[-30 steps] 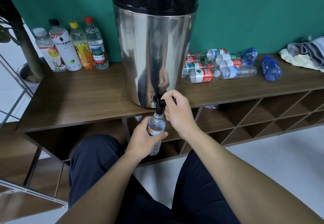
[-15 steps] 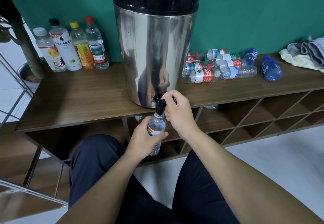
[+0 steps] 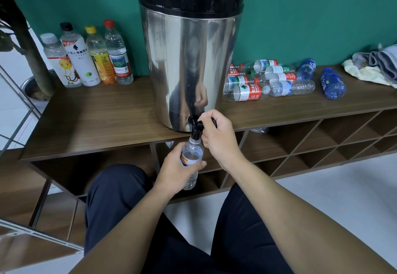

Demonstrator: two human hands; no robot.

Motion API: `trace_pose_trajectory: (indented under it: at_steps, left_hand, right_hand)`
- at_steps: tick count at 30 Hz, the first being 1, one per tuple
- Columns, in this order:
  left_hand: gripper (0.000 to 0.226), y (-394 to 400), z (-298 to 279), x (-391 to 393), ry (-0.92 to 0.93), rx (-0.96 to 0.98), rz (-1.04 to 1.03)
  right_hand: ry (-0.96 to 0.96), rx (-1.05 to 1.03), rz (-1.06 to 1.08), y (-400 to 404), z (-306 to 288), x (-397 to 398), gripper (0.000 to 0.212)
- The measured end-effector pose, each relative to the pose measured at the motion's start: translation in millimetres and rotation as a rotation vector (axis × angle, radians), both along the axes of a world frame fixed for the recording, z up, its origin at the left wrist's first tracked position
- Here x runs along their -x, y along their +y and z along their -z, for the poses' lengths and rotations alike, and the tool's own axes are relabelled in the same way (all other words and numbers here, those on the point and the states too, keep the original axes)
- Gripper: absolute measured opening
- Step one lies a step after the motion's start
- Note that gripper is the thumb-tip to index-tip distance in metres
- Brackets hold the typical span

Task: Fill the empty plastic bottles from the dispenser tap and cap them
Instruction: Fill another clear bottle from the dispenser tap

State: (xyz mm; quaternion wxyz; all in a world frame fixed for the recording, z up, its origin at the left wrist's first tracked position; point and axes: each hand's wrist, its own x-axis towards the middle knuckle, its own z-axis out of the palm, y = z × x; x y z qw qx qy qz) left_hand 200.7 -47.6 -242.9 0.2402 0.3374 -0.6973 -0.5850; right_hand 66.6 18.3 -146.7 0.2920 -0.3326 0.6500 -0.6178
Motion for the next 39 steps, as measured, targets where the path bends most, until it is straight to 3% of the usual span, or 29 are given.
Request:
trace_pose_trajectory:
  at_steps: [39]
  left_hand:
    - [0.055,-0.2,2.9,0.9,-0.017,0.023,0.001]
  right_hand:
    - [0.004,-0.004,-0.005,0.8,1.7,-0.1,0.022]
